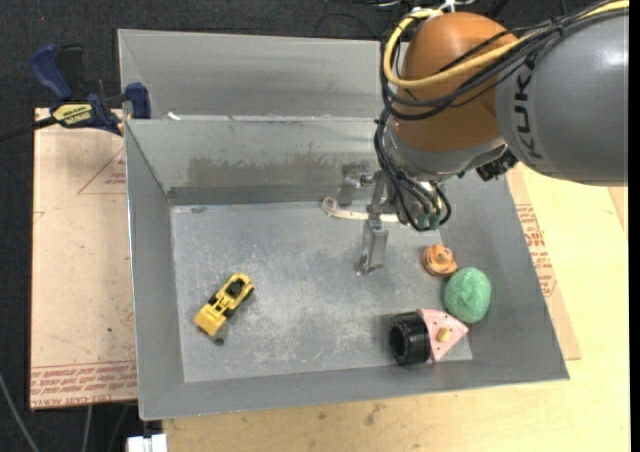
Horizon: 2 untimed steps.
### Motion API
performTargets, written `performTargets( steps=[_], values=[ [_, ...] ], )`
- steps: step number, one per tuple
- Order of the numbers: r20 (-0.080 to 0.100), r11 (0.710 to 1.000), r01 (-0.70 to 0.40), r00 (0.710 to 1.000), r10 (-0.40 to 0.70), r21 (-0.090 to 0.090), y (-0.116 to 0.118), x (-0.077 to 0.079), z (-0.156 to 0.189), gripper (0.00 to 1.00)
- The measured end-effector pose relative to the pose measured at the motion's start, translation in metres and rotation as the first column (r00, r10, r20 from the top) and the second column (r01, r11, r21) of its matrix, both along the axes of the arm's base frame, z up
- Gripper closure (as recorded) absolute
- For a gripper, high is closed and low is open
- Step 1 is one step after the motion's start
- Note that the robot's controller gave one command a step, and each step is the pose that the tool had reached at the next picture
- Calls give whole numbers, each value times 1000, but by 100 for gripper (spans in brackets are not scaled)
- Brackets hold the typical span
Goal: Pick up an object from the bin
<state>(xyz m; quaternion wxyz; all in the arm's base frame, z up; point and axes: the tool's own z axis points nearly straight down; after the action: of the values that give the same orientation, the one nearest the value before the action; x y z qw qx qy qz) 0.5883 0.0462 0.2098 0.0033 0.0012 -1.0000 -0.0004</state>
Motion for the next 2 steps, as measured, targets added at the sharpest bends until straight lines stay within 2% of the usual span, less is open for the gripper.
performTargets(
  steps=[1,2],
  values=[
    [8,1000,1,1000,-1,1,0,1,5,0],
    [15,999,46,999,-46,2,-22,8,-47,0]
  ],
)
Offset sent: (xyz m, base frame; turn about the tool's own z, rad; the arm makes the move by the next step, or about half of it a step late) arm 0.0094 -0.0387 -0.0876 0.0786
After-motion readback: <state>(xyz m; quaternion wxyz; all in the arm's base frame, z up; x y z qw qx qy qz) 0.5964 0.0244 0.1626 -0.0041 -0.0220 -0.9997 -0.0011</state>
